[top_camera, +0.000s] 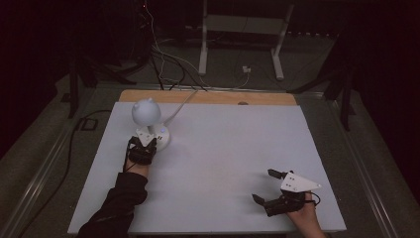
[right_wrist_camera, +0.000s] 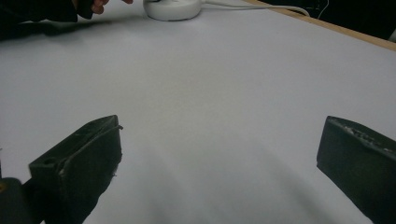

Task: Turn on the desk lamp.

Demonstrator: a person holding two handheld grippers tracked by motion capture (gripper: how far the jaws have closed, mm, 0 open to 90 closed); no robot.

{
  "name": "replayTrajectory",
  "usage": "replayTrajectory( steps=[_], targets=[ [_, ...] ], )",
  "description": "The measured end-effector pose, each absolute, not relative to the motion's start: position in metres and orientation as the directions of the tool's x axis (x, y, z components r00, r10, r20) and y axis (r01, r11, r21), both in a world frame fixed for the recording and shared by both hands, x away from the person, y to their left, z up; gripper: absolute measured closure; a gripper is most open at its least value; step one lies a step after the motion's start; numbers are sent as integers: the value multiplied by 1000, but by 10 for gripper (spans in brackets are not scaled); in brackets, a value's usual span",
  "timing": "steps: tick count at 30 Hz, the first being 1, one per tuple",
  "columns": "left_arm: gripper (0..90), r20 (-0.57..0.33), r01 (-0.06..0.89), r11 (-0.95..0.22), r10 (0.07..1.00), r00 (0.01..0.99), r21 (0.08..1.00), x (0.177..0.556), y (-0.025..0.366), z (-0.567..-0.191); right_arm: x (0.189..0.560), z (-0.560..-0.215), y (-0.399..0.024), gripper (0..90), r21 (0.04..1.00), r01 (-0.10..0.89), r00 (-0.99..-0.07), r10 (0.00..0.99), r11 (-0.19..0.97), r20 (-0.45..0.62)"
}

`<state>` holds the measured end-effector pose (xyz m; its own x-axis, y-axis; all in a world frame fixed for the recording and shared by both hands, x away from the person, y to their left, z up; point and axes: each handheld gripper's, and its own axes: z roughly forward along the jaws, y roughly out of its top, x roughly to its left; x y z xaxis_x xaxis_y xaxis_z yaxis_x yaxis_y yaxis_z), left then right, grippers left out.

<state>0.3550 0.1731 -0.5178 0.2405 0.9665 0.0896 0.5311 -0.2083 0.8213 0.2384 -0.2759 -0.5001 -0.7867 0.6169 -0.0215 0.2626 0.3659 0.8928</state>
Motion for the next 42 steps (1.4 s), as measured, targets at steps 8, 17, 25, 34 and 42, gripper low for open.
replayTrajectory(
  steps=[8, 17, 25, 34, 42],
  targets=[
    [878, 58, 519, -166, 974, 218, 838, 351, 175, -507, 239, -500, -277, 0, 895, 266, -784, 620, 357, -14],
    [673, 38, 509, -134, 980, 195, 850, 341, 168, -490, 239, -500, -277, 0, 895, 264, -785, 619, 360, -18],
    [454, 21, 524, -113, 984, 178, 844, 338, 167, -486, 239, -500, -278, 0, 894, 268, -784, 620, 358, -14],
    [159, -5, 535, -105, 980, 200, 838, 337, 167, -484, 239, -500, -278, 0, 895, 267, -782, 623, 359, -16],
    [12, -50, 518, -90, 967, 251, 851, 330, 171, -475, 240, -501, -278, 0, 895, 273, -783, 622, 354, -7]
  ],
)
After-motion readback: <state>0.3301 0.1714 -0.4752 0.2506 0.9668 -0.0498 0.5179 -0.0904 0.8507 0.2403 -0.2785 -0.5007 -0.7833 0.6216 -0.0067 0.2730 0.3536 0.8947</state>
